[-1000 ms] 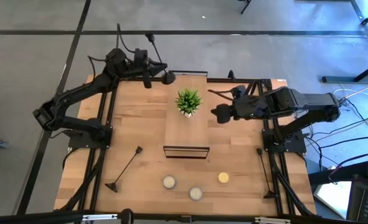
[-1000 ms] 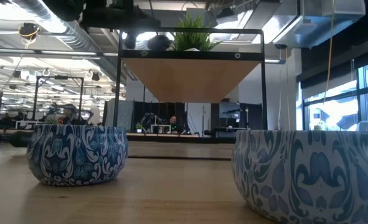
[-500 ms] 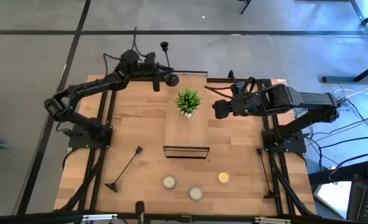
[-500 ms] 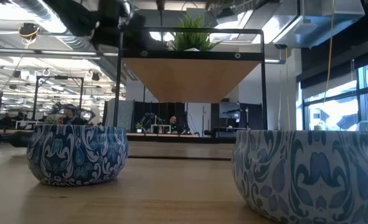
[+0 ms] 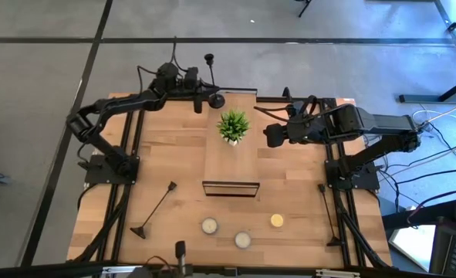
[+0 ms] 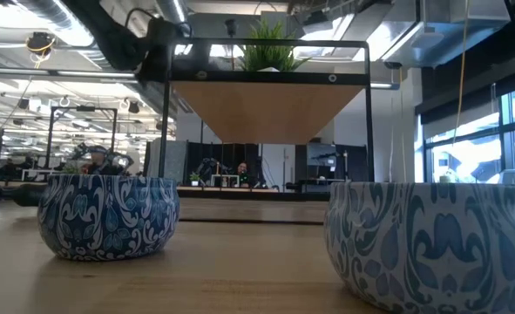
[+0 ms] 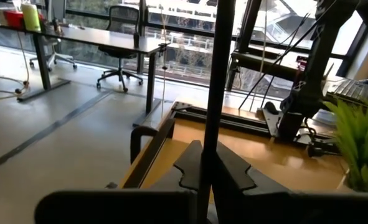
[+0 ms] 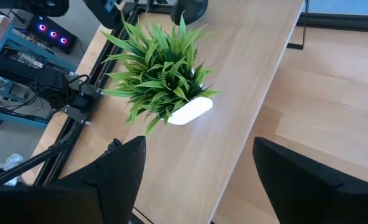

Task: Pick & Place candle stick holders
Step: Put the middle candle holder on the shelf

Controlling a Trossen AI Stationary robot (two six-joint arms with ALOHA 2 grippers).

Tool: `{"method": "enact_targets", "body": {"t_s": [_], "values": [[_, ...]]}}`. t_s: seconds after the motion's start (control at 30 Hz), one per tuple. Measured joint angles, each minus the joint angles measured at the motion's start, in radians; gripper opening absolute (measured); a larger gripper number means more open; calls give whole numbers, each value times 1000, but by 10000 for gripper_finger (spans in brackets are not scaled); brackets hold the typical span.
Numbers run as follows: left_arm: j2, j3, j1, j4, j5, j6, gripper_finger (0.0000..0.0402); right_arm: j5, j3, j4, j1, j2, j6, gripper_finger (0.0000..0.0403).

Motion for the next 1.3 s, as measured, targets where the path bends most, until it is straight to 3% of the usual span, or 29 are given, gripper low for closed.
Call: {"method": "enact_targets", "body": {"t_s": [1.07, 1.3], "values": [[19, 0, 17, 13, 42, 71, 10, 22, 0, 2, 0, 0, -19, 298], [77, 0, 18, 35, 35, 44, 10, 24, 0, 2, 0, 0, -19, 298]]}}
